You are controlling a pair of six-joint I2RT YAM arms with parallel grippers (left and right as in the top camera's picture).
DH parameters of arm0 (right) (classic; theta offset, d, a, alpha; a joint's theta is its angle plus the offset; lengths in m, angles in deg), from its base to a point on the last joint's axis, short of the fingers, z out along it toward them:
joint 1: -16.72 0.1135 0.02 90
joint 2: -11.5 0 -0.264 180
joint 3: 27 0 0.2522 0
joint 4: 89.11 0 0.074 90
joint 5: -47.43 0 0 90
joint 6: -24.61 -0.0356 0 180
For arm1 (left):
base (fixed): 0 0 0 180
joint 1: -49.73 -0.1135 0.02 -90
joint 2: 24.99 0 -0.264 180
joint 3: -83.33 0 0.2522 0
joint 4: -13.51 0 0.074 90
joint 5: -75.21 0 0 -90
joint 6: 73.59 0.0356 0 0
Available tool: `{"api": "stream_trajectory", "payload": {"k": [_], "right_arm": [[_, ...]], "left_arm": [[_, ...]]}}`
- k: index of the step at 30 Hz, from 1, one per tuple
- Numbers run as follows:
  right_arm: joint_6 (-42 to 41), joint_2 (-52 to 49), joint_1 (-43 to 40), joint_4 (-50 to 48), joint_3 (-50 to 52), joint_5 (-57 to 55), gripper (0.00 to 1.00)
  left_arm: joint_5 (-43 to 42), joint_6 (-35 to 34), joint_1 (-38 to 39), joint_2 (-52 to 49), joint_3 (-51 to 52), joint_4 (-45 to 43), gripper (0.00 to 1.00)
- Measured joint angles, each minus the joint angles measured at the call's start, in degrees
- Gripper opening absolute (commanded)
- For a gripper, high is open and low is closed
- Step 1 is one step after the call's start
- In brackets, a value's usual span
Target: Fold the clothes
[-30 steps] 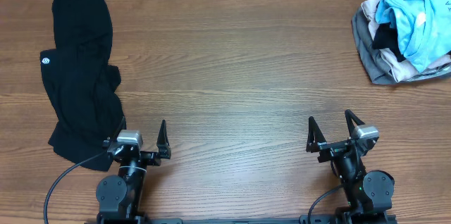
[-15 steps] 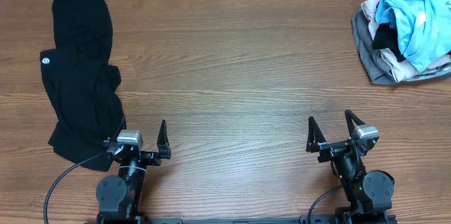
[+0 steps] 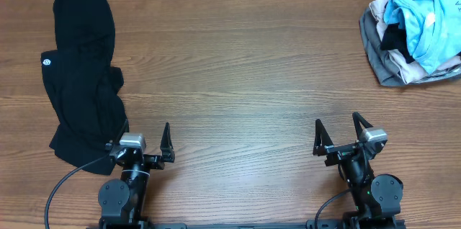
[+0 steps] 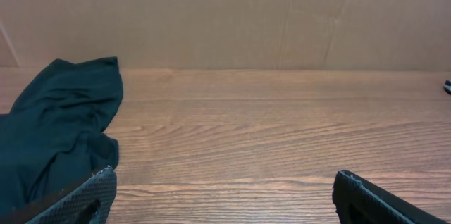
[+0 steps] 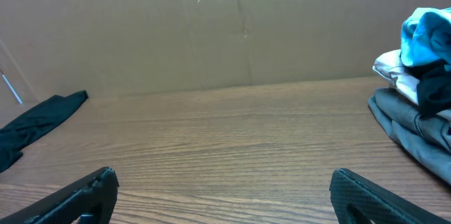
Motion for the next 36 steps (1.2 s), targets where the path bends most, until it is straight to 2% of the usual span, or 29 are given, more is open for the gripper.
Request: {"api": "stream_trajectory", "payload": {"k": [19,30,36], "right_arm": [[0.0,0.0,0.0,-0.4,0.0,0.2,1.00],[0.0,0.0,0.0,-0.6,0.0,5.6,1.00],[0.0,0.0,0.0,-0.6,-0.2,6.7,1.00]], "left_arm": [[0.0,0.0,0.0,0.0,0.0,0.0,1.00],[0.0,0.0,0.0,0.0,0.0,0.2,1.00],[0.7,0.0,0.0,-0.5,-3.0,4.8,1.00]]}}
